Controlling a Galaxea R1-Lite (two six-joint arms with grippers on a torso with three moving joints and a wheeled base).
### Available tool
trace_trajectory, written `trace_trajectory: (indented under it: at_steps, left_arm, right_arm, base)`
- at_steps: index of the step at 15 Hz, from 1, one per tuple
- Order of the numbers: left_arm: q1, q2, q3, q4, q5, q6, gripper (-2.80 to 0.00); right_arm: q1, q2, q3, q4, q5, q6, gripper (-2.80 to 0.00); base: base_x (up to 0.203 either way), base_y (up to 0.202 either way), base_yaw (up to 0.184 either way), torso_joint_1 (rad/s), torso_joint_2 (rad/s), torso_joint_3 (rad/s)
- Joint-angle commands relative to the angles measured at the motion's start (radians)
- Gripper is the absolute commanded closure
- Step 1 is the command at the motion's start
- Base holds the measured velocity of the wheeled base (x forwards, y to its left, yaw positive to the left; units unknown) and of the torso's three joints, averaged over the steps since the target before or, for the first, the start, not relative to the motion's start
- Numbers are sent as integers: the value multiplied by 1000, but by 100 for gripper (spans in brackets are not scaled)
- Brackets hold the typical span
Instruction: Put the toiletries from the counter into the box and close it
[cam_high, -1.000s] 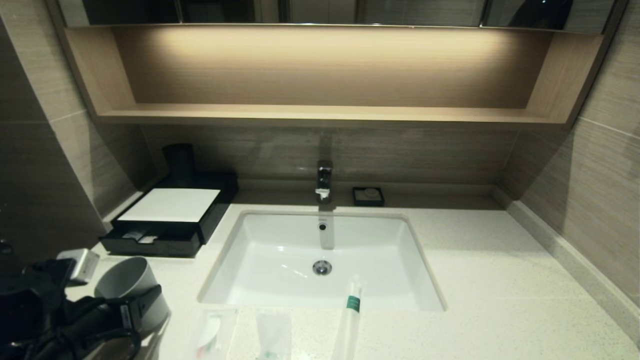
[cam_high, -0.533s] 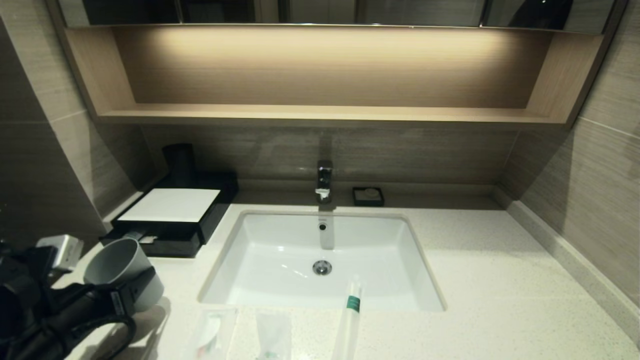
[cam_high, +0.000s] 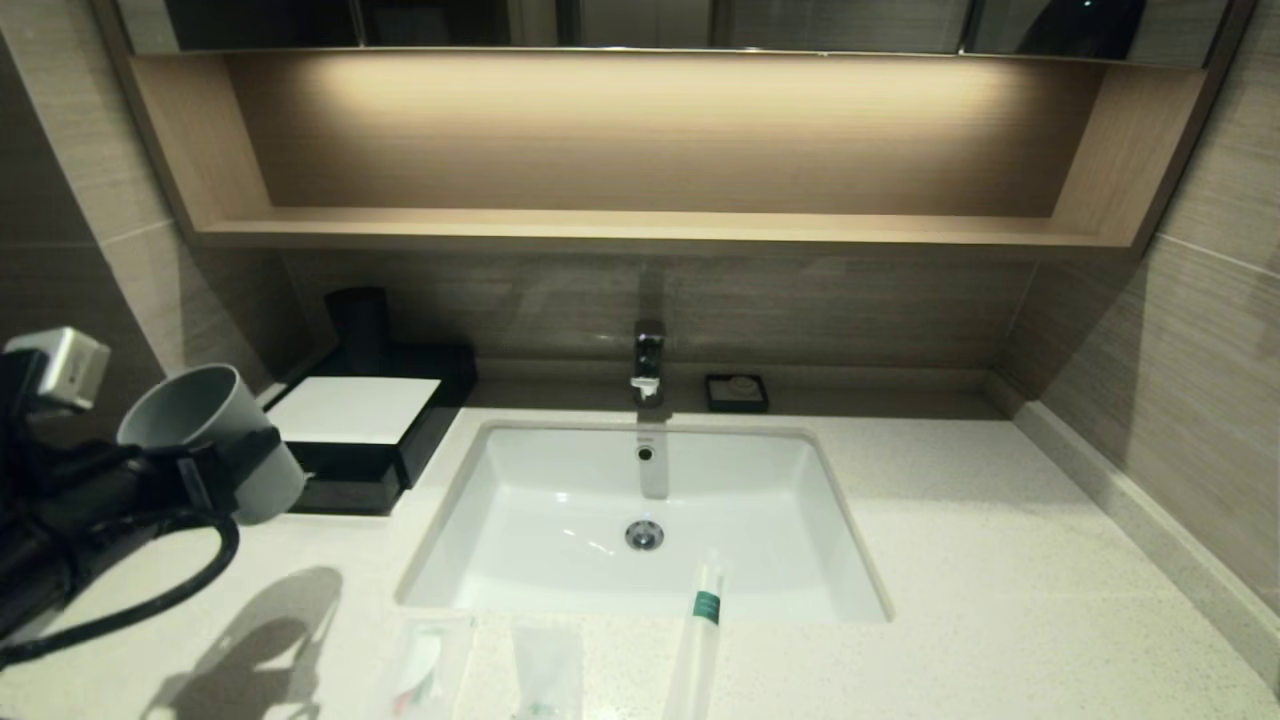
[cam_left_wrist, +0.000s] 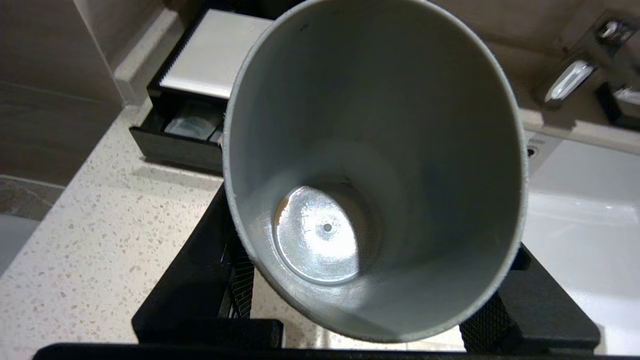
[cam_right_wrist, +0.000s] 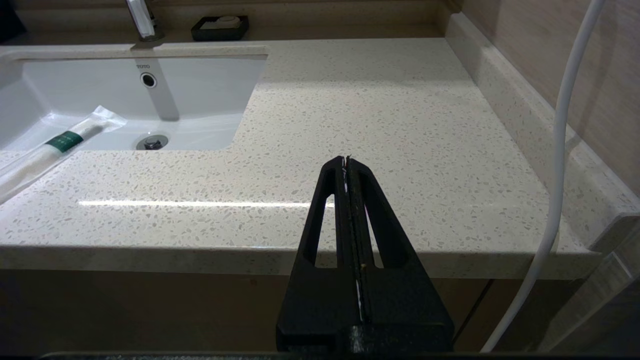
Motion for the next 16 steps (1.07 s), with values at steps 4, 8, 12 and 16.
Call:
trace_trajectory:
  at_steps: [4, 8, 12, 16]
  left_arm:
    - [0, -14, -281, 255, 7, 0, 0]
    - [1, 131, -461, 326, 14, 12, 0]
    - [7, 290, -631, 376, 16, 42, 0]
    - [7, 459, -807, 477, 15, 49, 0]
  right_arm:
    - [0, 1, 0, 0, 0, 0, 0]
    - [0, 1, 0, 0, 0, 0, 0]
    - [0, 1, 0, -1, 0, 0, 0]
    - [0, 1, 0, -1, 0, 0, 0]
  base:
    - [0, 0, 0, 0, 0, 0]
    - [0, 0, 0, 0, 0, 0]
    - [0, 0, 0, 0, 0, 0]
    - [0, 0, 0, 0, 0, 0]
